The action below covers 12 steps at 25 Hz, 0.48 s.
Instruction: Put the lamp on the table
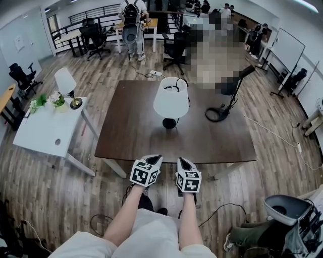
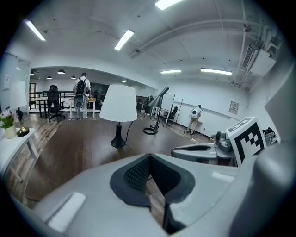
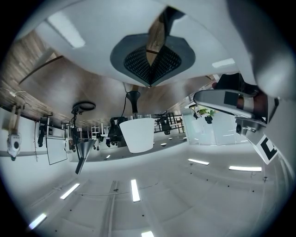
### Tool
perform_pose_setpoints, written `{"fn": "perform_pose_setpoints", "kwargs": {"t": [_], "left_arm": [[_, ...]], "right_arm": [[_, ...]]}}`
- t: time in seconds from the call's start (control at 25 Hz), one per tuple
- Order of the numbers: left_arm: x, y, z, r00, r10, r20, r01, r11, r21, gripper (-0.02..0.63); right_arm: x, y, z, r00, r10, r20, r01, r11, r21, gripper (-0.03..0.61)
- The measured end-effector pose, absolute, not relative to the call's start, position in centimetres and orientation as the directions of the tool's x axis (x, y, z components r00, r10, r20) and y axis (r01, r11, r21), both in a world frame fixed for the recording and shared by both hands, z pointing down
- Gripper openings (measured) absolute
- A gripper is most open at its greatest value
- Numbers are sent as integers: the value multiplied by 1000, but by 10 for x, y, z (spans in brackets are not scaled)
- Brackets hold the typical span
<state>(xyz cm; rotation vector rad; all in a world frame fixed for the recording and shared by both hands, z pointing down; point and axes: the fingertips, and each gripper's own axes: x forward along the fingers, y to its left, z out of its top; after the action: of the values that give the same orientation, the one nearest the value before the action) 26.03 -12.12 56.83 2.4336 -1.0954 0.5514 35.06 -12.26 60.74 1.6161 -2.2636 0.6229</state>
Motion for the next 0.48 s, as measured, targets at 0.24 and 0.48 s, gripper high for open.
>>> {"fn": "perform_pose_setpoints", "kwargs": {"t": [0.24, 0.48], "left_arm": [[258, -119, 566, 608, -611, 507, -774, -599, 207, 0], [260, -113, 567, 610, -609, 507, -773, -600, 209, 0]], "right_arm": [[350, -121, 603, -329, -822, 464, -944, 280, -174, 26], [350, -117, 603, -332, -824, 459, -943, 284, -174, 25]]}}
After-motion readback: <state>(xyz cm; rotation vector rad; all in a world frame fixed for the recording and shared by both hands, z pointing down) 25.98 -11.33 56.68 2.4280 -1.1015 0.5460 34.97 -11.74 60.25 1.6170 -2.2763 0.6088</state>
